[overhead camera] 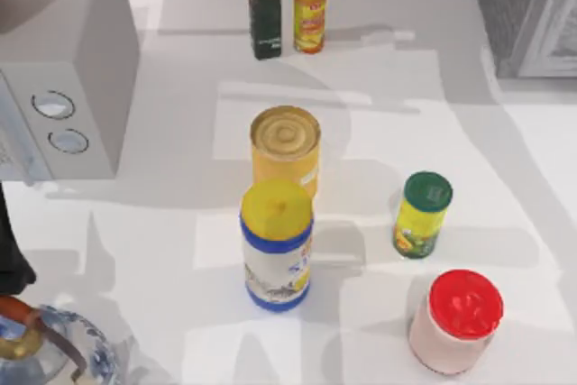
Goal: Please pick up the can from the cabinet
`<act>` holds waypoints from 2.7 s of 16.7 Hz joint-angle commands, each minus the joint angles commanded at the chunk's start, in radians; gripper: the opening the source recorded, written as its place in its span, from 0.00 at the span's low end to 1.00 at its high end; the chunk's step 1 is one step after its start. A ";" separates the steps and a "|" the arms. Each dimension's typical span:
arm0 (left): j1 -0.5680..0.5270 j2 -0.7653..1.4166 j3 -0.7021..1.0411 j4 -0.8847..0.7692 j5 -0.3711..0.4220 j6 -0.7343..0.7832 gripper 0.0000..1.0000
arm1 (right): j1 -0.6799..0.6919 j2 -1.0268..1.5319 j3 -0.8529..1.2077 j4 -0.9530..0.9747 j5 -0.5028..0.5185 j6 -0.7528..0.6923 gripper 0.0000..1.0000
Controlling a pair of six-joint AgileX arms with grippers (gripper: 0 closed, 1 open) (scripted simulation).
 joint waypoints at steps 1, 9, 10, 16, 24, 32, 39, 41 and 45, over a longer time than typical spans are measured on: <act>0.000 0.000 0.000 0.000 0.000 0.000 1.00 | 0.033 -0.027 0.007 -0.034 0.031 -0.001 0.00; 0.000 0.000 0.000 0.000 0.000 0.000 1.00 | 0.338 -0.311 0.050 -0.368 0.334 -0.001 0.00; 0.000 0.000 0.000 0.000 0.000 0.000 1.00 | 0.349 -0.321 0.051 -0.379 0.344 -0.001 0.00; 0.000 0.000 0.000 0.000 0.000 0.000 1.00 | 0.343 -0.327 0.039 -0.375 0.341 0.000 0.00; 0.000 0.000 0.000 0.000 0.000 0.000 1.00 | 0.210 -0.624 -0.371 -0.231 0.190 -0.005 0.00; 0.000 0.000 0.000 0.000 0.000 0.000 1.00 | -0.062 -1.103 -1.107 0.033 -0.085 -0.010 0.00; 0.000 0.000 0.000 0.000 0.000 0.000 1.00 | -0.286 -1.425 -1.667 0.234 -0.308 -0.013 0.00; 0.000 0.000 0.000 0.000 0.000 0.000 1.00 | -0.325 -1.474 -1.748 0.266 -0.346 -0.014 0.00; 0.000 0.000 0.000 0.000 0.000 0.000 1.00 | -0.345 -1.500 -1.791 0.283 -0.366 -0.014 0.00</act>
